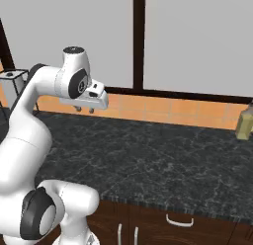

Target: Take a straw from the drawer in front and place it inside the glass cup on the dining counter.

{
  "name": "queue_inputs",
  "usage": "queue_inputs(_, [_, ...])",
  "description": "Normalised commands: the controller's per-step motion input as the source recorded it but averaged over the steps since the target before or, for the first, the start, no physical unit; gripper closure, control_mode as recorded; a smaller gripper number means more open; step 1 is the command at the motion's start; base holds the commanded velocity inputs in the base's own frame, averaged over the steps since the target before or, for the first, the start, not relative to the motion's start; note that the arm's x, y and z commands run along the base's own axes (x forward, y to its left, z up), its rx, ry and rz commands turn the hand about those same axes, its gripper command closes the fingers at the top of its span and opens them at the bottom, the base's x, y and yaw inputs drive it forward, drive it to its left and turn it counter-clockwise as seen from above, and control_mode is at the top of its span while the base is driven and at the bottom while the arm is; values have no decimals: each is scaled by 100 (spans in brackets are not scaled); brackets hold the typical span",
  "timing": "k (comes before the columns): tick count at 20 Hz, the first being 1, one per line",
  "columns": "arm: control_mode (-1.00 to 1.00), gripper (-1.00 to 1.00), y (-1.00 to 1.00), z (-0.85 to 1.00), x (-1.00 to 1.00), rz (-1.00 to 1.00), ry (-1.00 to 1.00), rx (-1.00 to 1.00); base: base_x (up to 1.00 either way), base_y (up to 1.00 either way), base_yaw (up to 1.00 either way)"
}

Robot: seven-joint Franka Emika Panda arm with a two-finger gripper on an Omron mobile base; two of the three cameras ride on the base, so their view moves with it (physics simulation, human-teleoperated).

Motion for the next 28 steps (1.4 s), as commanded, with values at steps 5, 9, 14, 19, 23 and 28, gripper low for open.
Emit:
queue_inputs(5, [100, -100, 0, -3, -4, 0, 0, 0, -33, 15, -7])
queue_inputs(9, [100, -100, 0, 0, 0, 0, 0, 0, -63, 44, -25])
queue_inputs(14, [100, -100, 0, 0, 0, 0, 0, 0, -40, 56, -31])
queue_inputs(19, [100, -100, 0, 0, 0, 0, 0, 0, -11, 82, -36])
queue_inputs(23, [100, -100, 0, 0, 0, 0, 0, 0, 0, 69, -36])
queue_inputs(28, [100, -100, 0, 0, 0, 0, 0, 0, 11, 63, -39])
